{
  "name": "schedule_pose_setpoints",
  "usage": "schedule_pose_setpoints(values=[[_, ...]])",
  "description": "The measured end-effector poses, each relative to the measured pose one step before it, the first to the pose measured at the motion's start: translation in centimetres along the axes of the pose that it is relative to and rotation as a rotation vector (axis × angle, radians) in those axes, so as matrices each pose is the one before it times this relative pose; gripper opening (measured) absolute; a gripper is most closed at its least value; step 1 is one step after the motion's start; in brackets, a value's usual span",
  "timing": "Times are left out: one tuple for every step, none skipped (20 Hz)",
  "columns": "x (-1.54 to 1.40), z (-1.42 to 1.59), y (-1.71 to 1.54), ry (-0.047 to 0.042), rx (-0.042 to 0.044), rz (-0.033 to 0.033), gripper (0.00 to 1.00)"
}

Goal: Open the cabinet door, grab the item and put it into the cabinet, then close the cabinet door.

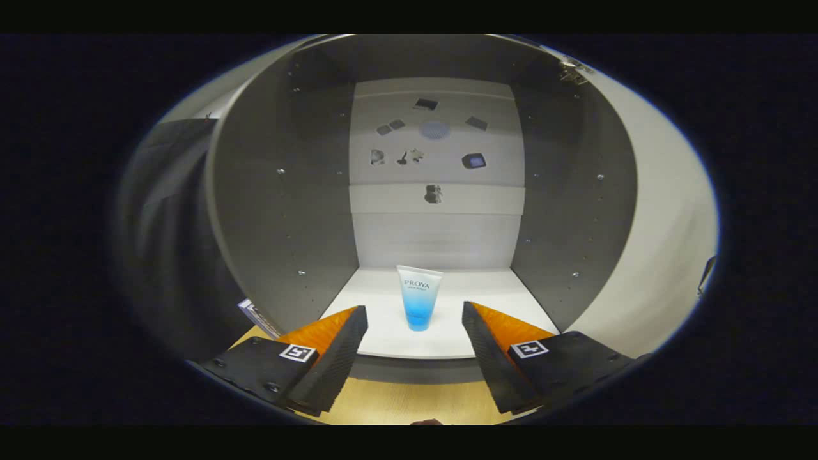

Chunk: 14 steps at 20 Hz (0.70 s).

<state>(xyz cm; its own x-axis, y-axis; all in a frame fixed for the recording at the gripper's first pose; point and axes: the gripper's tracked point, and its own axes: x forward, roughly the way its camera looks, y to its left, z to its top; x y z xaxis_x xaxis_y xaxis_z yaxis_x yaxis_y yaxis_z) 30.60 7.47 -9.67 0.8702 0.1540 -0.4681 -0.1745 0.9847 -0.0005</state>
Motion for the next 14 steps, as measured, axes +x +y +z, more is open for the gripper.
schedule_pose_setpoints(values=[[-2.195,0.52,0.291,-0.0359,0.00248,0.00506,0.95],[-2.136,0.339,0.201,-0.0313,0.00025,0.00081,0.95],[-2.125,0.312,-0.03,-0.03115,0.00044,-0.00722,0.95],[-2.308,0.328,-0.187,-0.03127,0.00021,-0.01121,0.95],[-2.276,0.216,-0.252,-0.0324,0.00068,-0.01106,0.94],[-2.234,0.179,-0.172,-0.02856,0.00158,-0.00745,0.94],[-2.377,-0.023,-0.316,-0.01954,0.0076,-0.00995,0.94],[-2.492,-0.315,-0.572,-0.00508,0.00858,-0.01288,0.94],[-2.3,-0.362,-0.599,-0.00033,0.00634,-0.01111,0.94],[-2.028,-0.221,-0.674,-0.00427,0.00735,-0.01394,0.94],[-1.917,-0.263,-0.896,-0.0041,0.00695,-0.02149,0.94],[-1.692,0.044,-1.282,-0.00892,0.00736,-0.02758,0.94],[-1.956,0.115,-1.561,-0.01564,0.00924,-0.03169,0.94],[-1.956,0.257,-1.876,-0.01627,0.01038,-0.0316,0.94]])
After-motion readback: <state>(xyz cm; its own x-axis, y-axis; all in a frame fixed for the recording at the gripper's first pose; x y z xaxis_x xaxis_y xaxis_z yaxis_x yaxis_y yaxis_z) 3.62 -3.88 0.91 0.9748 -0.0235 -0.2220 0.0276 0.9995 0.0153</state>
